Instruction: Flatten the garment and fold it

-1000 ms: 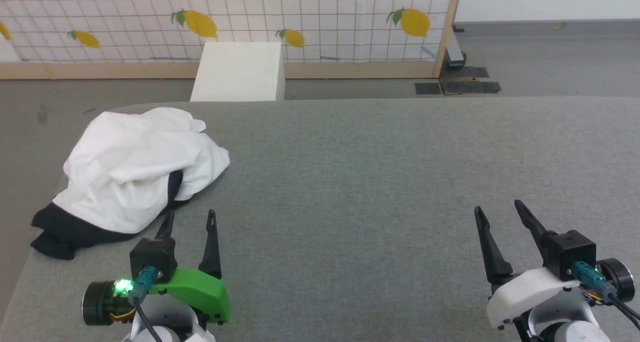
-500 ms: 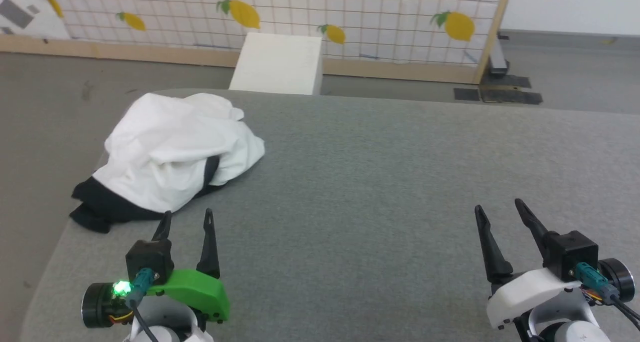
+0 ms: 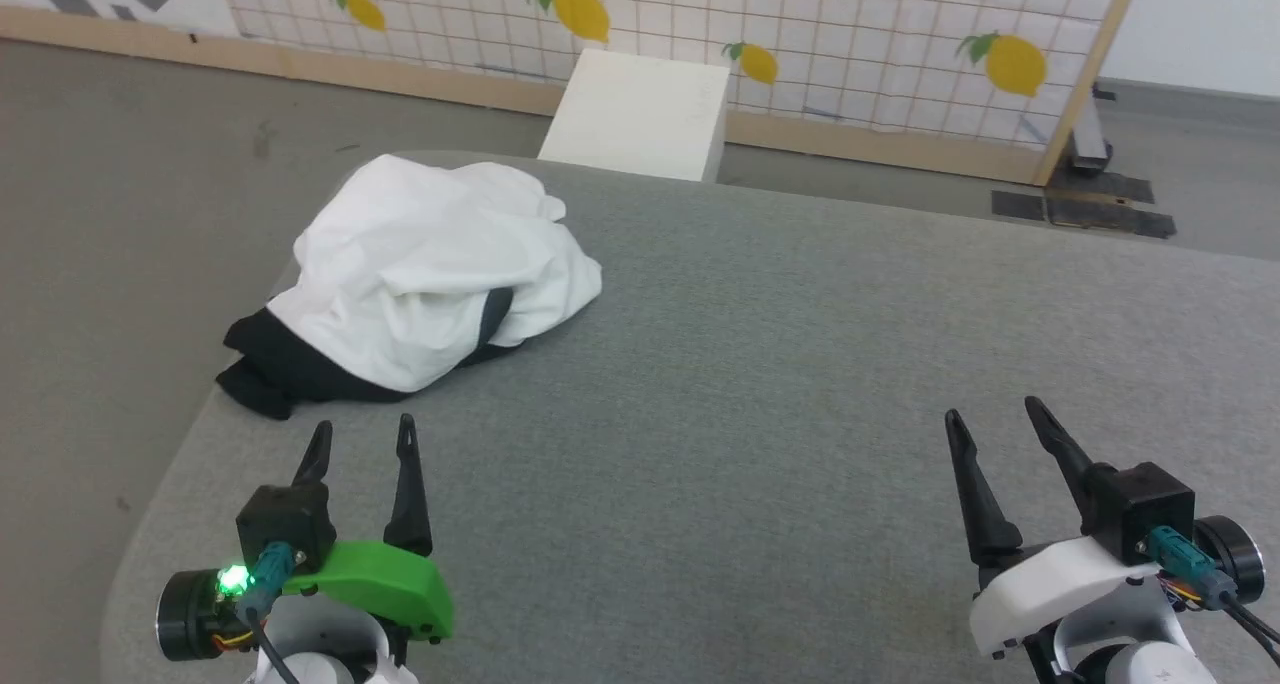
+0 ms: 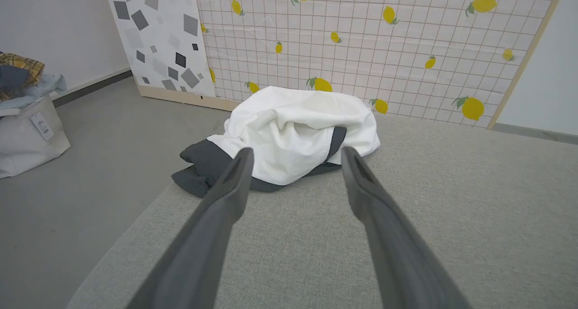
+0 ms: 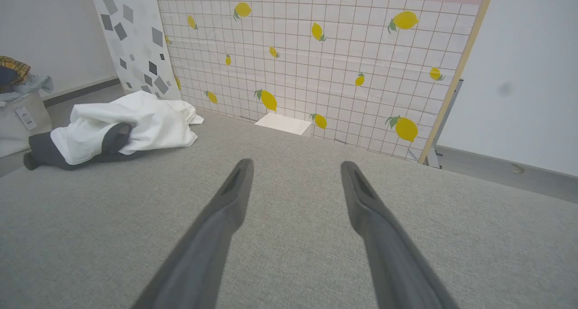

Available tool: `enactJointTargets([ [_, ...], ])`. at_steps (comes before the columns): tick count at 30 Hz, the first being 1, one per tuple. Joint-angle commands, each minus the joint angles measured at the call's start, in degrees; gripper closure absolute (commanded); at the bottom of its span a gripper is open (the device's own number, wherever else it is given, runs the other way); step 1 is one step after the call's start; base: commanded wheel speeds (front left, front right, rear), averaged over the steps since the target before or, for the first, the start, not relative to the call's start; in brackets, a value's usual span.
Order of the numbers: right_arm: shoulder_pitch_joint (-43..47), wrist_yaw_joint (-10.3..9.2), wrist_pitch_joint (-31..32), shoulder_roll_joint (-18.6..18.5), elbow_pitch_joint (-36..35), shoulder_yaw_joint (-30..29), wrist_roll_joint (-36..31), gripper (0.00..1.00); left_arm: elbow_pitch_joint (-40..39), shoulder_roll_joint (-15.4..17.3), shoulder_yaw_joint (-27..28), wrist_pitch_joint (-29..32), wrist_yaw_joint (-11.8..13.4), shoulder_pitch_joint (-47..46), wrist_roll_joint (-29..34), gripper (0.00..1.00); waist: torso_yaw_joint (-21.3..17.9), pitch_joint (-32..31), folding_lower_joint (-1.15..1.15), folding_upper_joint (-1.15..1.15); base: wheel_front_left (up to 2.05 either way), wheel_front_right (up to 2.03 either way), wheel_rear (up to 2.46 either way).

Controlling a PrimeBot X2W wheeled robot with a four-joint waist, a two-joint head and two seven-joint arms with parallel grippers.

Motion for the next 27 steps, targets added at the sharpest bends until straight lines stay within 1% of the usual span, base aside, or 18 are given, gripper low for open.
enactJointTargets([
  [1, -0.88, -0.03, -0.51, -0.01, 0.13, 0.12, 0.49, 0.0, -0.1, 0.32, 0.01, -0.67, 0.54, -0.2, -0.78, 0.0, 0.97, 0.19, 0.0, 0.0, 0.0, 0.0, 0.0],
  [27, -1.67, -0.05, -1.83, -0.01, 0.11, 0.04, 1.28, 0.0, 0.5, 0.22, 0.16, -3.72, 0.53, 0.24, -3.18, 0.0, 7.29, 1.31, 0.0, 0.0, 0.0, 0.0, 0.0],
])
